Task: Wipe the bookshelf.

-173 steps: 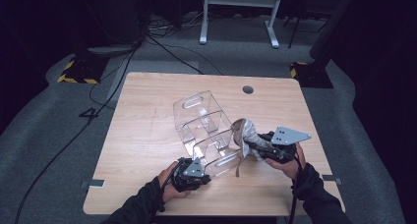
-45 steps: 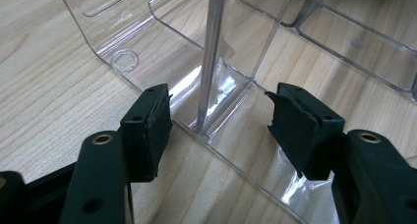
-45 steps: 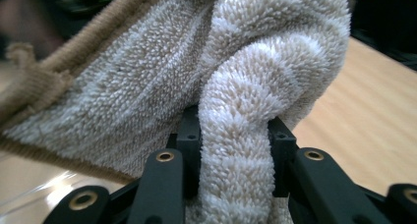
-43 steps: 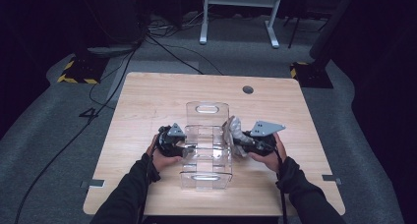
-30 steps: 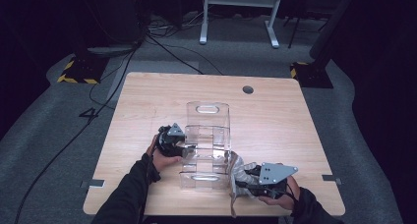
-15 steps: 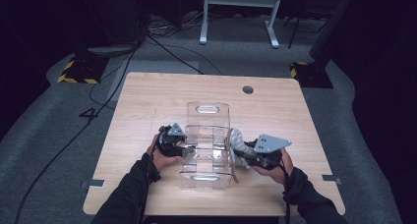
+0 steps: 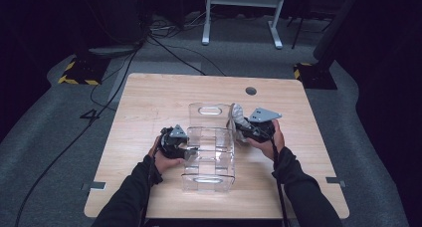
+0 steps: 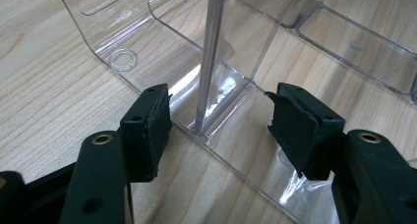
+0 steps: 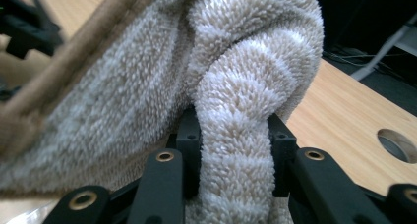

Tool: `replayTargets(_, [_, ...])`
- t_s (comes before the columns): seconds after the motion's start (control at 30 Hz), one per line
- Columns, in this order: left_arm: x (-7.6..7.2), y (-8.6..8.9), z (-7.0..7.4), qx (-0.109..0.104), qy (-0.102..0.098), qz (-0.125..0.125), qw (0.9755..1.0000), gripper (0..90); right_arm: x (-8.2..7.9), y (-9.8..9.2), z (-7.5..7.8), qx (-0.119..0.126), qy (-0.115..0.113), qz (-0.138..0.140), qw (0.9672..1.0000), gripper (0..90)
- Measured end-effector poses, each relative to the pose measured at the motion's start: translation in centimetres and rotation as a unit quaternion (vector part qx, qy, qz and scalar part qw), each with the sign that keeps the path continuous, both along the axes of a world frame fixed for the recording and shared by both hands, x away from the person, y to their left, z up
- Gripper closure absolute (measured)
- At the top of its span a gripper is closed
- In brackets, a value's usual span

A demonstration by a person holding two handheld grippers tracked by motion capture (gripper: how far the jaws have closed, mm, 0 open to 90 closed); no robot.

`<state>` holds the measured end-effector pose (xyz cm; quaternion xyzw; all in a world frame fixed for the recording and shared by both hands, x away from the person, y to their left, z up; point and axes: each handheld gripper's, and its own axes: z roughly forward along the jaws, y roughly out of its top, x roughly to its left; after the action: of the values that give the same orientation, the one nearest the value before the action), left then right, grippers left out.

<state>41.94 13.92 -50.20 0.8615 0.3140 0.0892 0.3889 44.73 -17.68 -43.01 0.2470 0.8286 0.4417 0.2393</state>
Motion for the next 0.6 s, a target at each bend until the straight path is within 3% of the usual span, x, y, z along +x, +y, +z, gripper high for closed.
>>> replayTargets(0.13, [0.0, 0.0, 0.0, 0.0, 0.0, 0.001, 1.0, 39.9, 0.8, 0.3, 0.0, 0.003, 0.005, -0.015, 0.9999, 68.3])
replayTargets(0.27, [0.0, 0.0, 0.0, 0.0, -0.001, 0.001, 1.0, 39.9, 0.4, 0.3, 0.0, 0.0, 0.007, -0.009, 0.9999, 68.5])
replayTargets(0.43, [0.0, 0.0, 0.0, 0.0, 0.0, 0.002, 1.0, 39.9, -1.4, 0.0, 0.2, -0.018, 0.008, 0.027, 0.9994, 68.5])
replayTargets(0.6, [0.0, 0.0, 0.0, 0.0, 0.0, 0.003, 1.0, 39.9, -4.6, -0.8, 0.3, -0.015, 0.016, 0.082, 0.9964, 68.4])
